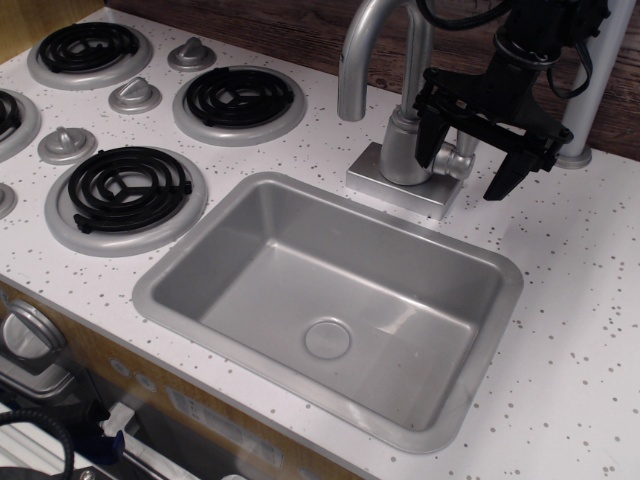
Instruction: Lever vertical to front
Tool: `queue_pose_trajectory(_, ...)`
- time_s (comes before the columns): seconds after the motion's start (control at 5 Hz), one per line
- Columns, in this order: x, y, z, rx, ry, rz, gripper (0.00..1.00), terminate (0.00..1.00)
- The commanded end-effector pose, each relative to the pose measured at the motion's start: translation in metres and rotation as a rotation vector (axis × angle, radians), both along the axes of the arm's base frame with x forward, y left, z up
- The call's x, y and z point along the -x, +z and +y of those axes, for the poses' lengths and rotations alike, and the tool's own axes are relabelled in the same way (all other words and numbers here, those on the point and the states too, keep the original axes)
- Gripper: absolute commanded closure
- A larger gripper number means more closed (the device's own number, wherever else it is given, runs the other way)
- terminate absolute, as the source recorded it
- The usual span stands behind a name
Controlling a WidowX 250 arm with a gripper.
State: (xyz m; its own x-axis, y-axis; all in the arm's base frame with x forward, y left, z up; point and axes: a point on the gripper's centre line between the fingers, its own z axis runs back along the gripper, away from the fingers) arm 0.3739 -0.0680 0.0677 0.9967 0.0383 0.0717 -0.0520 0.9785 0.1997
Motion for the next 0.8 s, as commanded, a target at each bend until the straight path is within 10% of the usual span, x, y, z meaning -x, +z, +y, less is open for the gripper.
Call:
queue_pose_trajectory(0.0,0.000,0.000,0.000,0.000,0.000,0.000,0.00,0.00)
queue_pose_trajectory(0.6,-0.024,0.025,0.009,-0.101,-0.081,-0.197,0.00,0.00)
